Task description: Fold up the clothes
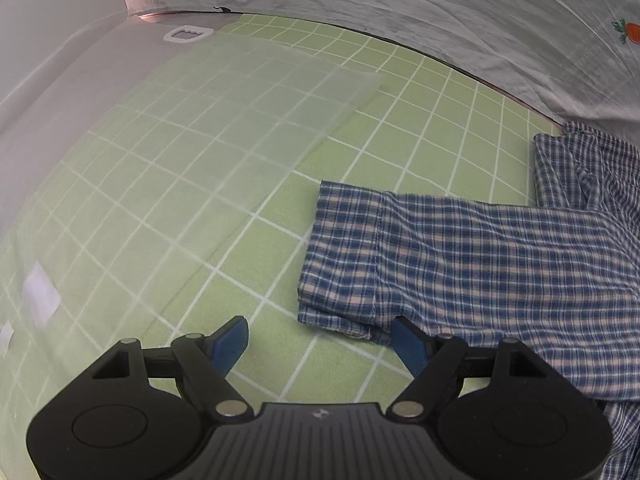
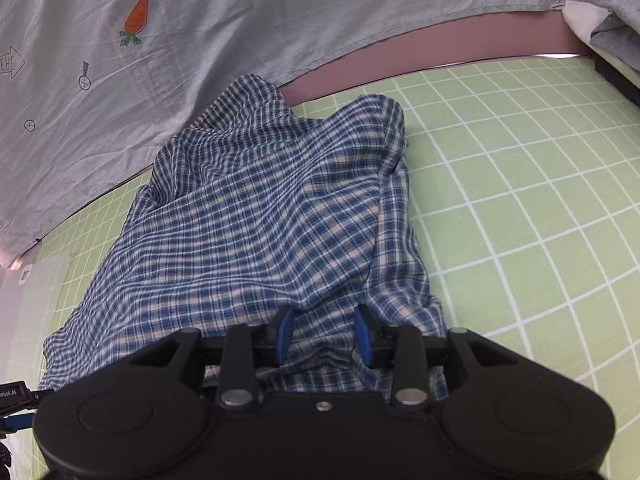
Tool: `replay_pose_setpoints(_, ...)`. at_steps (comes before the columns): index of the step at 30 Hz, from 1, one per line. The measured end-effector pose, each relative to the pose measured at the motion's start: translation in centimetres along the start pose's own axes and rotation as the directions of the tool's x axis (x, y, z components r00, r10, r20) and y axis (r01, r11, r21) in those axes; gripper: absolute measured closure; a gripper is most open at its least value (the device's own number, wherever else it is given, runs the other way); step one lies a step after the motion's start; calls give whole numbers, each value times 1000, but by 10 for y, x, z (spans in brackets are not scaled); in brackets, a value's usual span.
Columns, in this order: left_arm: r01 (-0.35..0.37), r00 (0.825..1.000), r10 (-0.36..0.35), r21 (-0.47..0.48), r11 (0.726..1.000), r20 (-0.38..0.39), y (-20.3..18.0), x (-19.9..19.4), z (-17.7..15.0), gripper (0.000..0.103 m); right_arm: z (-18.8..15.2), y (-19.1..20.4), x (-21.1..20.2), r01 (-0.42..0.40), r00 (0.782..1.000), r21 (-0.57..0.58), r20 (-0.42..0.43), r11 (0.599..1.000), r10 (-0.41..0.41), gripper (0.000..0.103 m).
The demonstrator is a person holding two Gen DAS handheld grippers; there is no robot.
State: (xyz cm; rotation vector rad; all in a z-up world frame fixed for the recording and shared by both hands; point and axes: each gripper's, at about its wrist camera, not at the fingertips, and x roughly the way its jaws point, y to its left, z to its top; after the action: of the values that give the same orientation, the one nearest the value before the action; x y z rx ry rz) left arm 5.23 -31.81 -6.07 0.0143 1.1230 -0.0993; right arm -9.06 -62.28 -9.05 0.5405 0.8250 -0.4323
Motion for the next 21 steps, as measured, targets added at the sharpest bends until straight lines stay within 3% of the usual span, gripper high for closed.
replay_pose_setpoints(4, 1, 1000, -1, -2, 1000, -10, -3, 8, 3, 24, -1, 3, 6, 1, 1000, -15, -15, 1000, -1, 73)
replay_pose_setpoints(11, 1, 1000, -1, 15, 1000, -10, -7, 11, -1, 26, 0, 4, 8, -10, 1000, -51, -15, 999, 10, 98)
replay_pose_setpoints(13, 6, 1000, -6, 18, 1000, -2, -8, 9, 0, 32, 0, 3, 6, -14, 1000, -46, -8, 999, 14, 99)
replay_pose_setpoints(18, 22, 1000, -22, 31, 999, 16, -13, 5, 1, 62, 3, 0, 0, -26, 1000, -30, 10, 999, 26, 100)
replay_pose_setpoints(20, 17, 1000, -18, 40, 999, 17, -16, 5, 1, 63, 3, 1, -4, -17, 1000, -27, 20, 1000, 17, 98)
replay_pose_setpoints(21, 16, 1000, -17, 39, 999, 18, -17, 5, 1, 63, 2, 2, -5, -3, 1000, -27, 25, 1000, 4, 91)
